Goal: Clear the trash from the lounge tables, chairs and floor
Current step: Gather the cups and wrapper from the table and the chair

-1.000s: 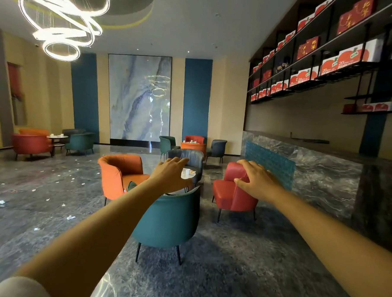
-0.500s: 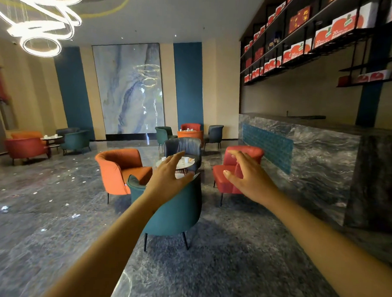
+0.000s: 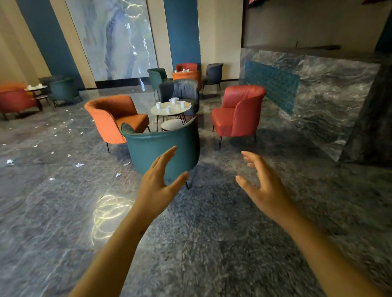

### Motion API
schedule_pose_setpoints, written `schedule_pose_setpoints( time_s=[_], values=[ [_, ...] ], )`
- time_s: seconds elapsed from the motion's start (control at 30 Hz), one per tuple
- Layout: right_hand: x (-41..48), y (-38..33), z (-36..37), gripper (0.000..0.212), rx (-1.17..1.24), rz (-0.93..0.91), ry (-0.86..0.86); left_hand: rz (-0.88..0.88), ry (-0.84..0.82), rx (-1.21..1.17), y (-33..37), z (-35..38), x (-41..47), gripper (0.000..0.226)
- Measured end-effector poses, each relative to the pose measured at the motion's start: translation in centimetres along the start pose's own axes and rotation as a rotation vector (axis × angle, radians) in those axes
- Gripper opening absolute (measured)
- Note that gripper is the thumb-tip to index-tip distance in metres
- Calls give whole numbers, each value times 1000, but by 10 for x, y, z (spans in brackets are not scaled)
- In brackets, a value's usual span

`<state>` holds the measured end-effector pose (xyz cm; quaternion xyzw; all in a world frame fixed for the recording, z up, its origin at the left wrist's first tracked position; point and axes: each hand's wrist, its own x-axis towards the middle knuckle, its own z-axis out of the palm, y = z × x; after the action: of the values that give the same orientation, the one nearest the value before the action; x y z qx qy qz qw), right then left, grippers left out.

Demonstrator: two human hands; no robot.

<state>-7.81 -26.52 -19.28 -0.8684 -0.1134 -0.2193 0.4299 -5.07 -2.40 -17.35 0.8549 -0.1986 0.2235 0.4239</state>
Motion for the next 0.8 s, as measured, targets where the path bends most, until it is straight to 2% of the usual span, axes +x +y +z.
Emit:
schedule_pose_setpoints(
  time_s=[0.43,0.6,0.8],
  values=[
    [-13,116,12,50,161,248,-43,-190,-99,2,-42,83,-9,69],
    [20,158,23,51,167,313,-86,-305,-154,-5,-77,118,21,70],
    [92,230,52,51,151,368,-125,-350,-221,6,-145,169,86,69]
  ],
)
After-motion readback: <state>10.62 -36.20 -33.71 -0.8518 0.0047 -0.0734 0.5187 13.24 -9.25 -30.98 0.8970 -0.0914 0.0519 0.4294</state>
